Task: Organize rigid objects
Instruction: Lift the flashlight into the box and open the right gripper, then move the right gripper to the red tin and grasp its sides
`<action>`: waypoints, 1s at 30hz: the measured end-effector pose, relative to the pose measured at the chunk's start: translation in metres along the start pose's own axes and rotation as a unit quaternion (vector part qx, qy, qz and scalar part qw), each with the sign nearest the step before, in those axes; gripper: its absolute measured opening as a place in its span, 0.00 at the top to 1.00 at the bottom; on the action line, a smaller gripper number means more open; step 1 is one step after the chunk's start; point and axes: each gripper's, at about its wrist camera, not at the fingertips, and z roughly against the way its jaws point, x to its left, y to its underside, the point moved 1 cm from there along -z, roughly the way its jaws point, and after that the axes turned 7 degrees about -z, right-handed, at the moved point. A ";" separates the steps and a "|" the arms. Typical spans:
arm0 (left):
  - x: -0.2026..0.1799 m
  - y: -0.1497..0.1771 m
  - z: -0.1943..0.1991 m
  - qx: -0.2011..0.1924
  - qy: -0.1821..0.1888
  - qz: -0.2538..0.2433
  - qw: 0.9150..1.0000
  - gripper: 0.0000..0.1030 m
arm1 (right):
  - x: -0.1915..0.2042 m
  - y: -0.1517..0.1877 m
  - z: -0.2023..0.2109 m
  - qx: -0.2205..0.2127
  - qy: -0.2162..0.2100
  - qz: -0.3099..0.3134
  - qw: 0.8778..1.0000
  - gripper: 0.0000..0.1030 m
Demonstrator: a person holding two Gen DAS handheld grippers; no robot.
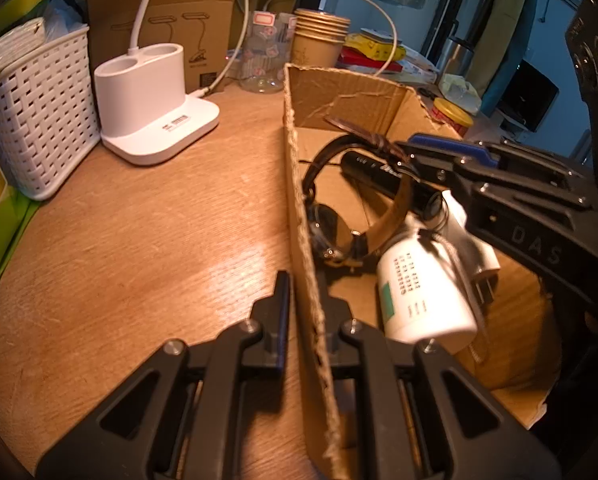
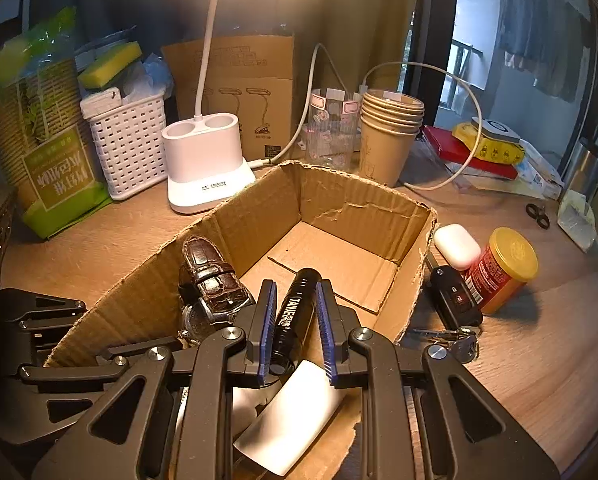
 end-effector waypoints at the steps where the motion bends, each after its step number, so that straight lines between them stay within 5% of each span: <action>1: 0.000 0.000 0.000 0.000 0.000 0.000 1.000 0.89 | -0.001 0.000 0.000 0.000 -0.001 -0.002 1.000 0.79; 11: -0.001 0.000 0.000 0.000 0.000 0.000 1.000 0.89 | -0.030 -0.006 0.028 -0.040 0.010 -0.040 0.998 0.77; 30: -0.001 0.000 0.000 0.000 0.000 0.000 1.000 0.89 | -0.114 -0.001 0.036 -0.063 0.091 -0.128 0.986 0.46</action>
